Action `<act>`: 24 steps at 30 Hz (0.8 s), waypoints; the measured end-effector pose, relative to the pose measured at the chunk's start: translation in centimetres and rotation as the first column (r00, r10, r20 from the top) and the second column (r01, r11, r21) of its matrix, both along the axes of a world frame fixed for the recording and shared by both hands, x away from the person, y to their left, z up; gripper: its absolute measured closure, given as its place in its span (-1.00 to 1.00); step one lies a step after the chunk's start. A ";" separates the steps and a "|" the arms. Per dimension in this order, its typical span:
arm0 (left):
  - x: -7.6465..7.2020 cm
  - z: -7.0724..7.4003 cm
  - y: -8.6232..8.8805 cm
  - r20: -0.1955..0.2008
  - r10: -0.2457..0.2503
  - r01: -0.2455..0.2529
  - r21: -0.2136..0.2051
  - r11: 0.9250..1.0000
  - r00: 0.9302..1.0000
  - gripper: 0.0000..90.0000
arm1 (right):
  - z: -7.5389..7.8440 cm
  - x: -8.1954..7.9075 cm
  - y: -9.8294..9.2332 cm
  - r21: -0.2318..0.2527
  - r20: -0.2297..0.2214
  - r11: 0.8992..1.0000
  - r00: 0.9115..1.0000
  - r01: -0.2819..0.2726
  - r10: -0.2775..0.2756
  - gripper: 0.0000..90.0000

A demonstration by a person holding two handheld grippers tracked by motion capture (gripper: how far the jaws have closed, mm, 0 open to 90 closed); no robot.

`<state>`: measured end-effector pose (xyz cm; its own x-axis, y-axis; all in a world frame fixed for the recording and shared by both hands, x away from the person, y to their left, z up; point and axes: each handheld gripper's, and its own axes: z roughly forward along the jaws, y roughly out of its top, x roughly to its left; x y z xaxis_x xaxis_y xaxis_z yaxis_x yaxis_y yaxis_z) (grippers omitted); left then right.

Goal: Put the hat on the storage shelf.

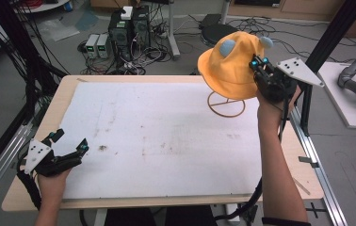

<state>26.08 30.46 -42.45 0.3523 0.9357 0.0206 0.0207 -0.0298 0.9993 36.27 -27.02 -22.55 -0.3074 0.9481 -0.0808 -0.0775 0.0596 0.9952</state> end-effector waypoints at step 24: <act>0.0 -0.8 0.1 -0.027 -0.008 0.009 0.014 1.000 1.000 -0.77 | 1.5 6.7 -1.4 -0.004 -0.022 0.989 0.989 0.146 -0.146 0.98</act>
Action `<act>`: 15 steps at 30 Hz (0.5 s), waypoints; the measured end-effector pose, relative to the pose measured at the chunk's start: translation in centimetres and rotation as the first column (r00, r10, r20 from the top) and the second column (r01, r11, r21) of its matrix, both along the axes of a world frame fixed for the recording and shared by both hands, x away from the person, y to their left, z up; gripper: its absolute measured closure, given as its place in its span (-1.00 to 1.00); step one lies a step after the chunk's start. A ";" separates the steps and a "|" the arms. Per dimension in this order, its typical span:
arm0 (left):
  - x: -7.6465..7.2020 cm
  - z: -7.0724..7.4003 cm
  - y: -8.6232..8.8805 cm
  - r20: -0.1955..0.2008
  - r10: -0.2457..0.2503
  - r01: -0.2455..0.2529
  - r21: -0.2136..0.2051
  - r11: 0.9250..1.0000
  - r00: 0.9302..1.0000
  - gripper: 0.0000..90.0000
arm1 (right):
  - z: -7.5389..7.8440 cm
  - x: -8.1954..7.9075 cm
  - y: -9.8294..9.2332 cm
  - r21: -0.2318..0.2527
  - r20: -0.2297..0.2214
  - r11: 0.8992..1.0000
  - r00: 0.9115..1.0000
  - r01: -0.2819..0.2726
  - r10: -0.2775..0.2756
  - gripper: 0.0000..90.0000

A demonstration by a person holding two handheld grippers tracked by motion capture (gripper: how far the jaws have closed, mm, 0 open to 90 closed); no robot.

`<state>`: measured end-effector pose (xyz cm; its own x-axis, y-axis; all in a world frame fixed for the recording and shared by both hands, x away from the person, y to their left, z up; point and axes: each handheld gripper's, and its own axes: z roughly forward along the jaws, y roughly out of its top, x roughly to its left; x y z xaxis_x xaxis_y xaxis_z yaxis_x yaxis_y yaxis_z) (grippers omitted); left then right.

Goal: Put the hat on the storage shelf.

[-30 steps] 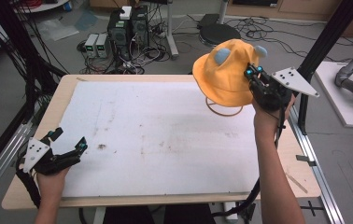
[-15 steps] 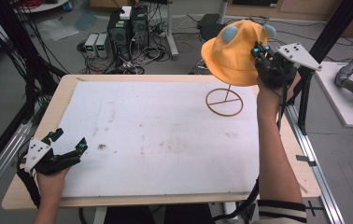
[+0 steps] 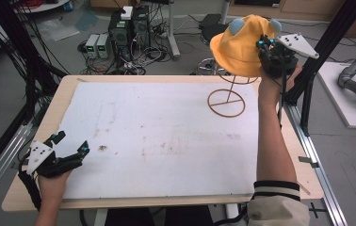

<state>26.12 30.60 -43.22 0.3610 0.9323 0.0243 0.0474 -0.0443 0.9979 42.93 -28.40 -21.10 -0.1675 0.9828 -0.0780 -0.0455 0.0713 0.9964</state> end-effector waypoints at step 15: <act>-0.1 -0.5 0.1 -0.015 -0.002 0.002 -0.002 1.000 1.000 -0.77 | -3.5 2.9 0.1 0.006 -0.057 0.999 0.997 0.052 -0.052 0.98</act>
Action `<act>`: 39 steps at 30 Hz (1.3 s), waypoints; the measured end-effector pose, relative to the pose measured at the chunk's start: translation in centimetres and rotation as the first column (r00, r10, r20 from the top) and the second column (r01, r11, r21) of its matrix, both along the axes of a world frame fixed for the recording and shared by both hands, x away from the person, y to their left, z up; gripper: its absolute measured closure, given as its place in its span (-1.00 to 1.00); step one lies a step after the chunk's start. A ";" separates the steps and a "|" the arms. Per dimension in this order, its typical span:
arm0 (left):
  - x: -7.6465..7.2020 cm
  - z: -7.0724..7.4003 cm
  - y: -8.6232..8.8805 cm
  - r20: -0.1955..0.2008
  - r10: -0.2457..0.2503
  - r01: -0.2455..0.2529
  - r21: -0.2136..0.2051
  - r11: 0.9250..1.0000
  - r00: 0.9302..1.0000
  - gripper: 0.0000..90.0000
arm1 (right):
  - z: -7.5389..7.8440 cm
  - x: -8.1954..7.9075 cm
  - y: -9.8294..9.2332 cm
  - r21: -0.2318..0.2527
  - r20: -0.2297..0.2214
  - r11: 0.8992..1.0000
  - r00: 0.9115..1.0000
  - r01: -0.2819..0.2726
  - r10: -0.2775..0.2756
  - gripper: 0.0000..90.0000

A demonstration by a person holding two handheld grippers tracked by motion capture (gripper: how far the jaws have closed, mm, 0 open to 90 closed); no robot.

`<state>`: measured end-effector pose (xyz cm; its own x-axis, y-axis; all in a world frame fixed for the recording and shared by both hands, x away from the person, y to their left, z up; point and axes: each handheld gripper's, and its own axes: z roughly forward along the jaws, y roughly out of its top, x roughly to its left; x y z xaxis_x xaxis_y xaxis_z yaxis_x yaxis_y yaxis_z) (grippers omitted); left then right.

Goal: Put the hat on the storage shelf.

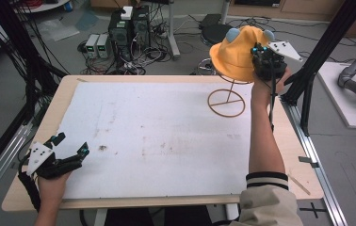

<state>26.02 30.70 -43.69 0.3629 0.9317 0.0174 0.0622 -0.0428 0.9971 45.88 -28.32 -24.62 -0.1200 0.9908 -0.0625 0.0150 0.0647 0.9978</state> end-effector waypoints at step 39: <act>0.1 0.2 -0.3 0.003 -0.011 0.011 -0.012 1.000 1.000 -0.77 | -2.2 -1.2 0.2 -0.077 -0.057 0.996 0.997 0.043 -0.047 -0.57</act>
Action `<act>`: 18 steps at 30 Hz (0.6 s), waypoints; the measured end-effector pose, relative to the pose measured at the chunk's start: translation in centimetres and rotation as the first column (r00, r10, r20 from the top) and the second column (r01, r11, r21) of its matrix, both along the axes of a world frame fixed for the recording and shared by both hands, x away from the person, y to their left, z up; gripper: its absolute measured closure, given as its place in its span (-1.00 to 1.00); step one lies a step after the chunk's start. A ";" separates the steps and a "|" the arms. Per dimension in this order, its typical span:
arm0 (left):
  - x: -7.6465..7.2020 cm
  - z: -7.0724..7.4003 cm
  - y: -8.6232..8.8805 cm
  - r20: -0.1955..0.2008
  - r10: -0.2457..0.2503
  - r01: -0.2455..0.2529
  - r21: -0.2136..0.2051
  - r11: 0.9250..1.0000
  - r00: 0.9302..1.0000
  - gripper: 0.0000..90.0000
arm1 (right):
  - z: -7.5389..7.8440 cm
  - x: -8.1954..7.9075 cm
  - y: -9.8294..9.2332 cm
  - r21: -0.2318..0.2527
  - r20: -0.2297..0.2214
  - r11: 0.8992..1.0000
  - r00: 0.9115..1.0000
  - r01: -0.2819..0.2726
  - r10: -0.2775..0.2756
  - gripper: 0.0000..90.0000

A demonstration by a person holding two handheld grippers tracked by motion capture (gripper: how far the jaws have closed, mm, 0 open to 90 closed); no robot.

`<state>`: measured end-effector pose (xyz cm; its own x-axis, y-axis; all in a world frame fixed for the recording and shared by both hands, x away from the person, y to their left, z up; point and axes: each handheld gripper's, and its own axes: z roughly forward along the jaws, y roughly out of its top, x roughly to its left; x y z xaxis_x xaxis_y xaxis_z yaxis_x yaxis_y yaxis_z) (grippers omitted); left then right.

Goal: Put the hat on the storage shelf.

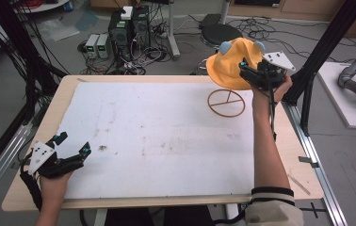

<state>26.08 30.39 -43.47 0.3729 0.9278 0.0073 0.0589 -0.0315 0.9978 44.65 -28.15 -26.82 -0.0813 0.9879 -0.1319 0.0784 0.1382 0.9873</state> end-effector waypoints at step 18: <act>-0.6 1.5 0.4 0.051 0.011 -0.008 -0.045 0.999 0.999 -0.77 | -0.5 -10.5 -2.8 0.086 0.128 0.963 0.962 -0.254 0.243 -0.72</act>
